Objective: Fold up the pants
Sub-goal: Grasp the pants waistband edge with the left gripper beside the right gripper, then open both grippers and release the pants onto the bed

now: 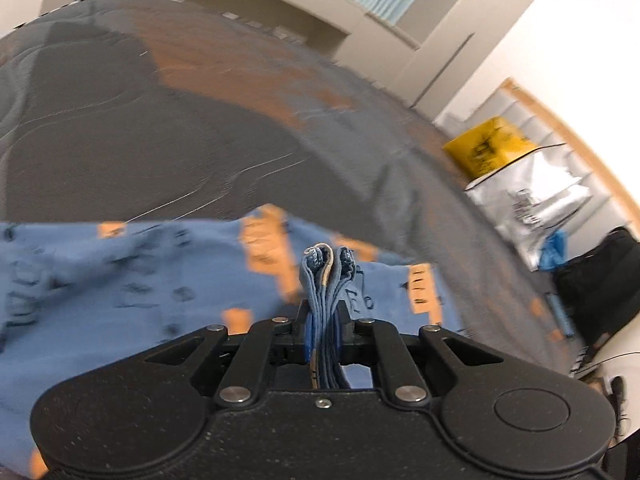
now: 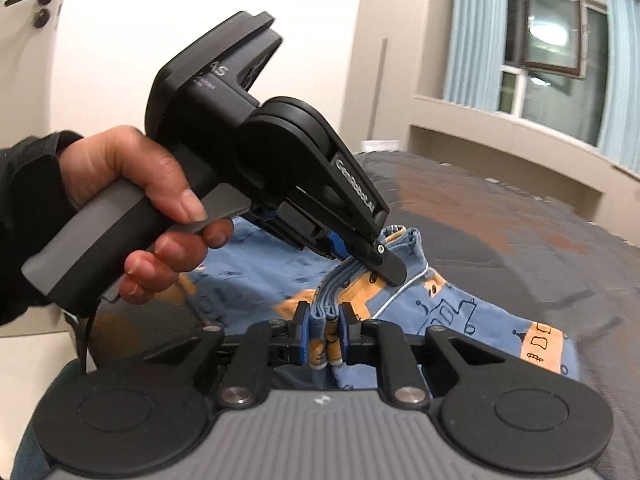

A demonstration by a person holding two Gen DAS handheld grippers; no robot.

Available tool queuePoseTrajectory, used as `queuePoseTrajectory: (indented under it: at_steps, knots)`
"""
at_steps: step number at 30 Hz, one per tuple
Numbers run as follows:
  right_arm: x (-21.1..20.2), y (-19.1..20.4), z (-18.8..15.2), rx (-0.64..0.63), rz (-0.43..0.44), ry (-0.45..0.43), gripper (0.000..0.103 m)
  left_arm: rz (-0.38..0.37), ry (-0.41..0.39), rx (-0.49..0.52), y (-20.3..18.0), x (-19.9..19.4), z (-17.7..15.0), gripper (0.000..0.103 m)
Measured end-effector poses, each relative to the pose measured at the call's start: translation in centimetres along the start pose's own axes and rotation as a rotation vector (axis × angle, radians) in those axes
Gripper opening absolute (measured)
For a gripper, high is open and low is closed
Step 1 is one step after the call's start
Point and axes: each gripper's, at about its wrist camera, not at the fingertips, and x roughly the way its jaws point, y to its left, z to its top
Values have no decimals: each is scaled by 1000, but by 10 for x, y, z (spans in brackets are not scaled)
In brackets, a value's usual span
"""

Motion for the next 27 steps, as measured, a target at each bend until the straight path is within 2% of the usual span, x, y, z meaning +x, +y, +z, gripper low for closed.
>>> queuePoseTrajectory:
  at_steps: [4, 5, 7, 9, 10, 12, 14, 16, 18, 21, 24, 27]
  knots:
    - [23, 2, -8, 4, 33, 65, 17, 20, 36, -57, 24, 14, -7, 15]
    - [26, 2, -10, 6, 42, 75, 21, 13, 29, -67, 26, 14, -9, 16]
    - [25, 1, -13, 13, 53, 65, 30, 6, 14, -72, 28, 10, -9, 25]
    - [17, -5, -14, 16, 50, 47, 53, -2, -8, -72, 27, 4, -10, 57]
    - [14, -7, -12, 17, 36, 33, 60, 5, -25, -67, 25, 0, -11, 64]
    - [-1, -18, -16, 26, -6, -7, 85, 50, -73, -46, 18, -10, -13, 88]
    - [-16, -32, -22, 41, -58, -37, 95, 117, -141, -27, 15, -26, -16, 102]
    - [-29, -53, -27, 51, -149, -59, 100, 217, -204, -12, 9, -40, -16, 102]
    - [-38, -74, -32, 45, -257, -77, 103, 306, -234, 47, -4, -48, -16, 102]
    - [-35, -114, -33, 28, -420, -44, 103, 375, -243, 182, -32, -43, -22, 102]
    - [-7, -154, -34, 20, -451, 50, 103, 438, -207, 288, -54, -19, -30, 102]
    - [14, -179, -36, 28, -453, 78, 103, 519, -162, 314, -59, 6, -35, 102]
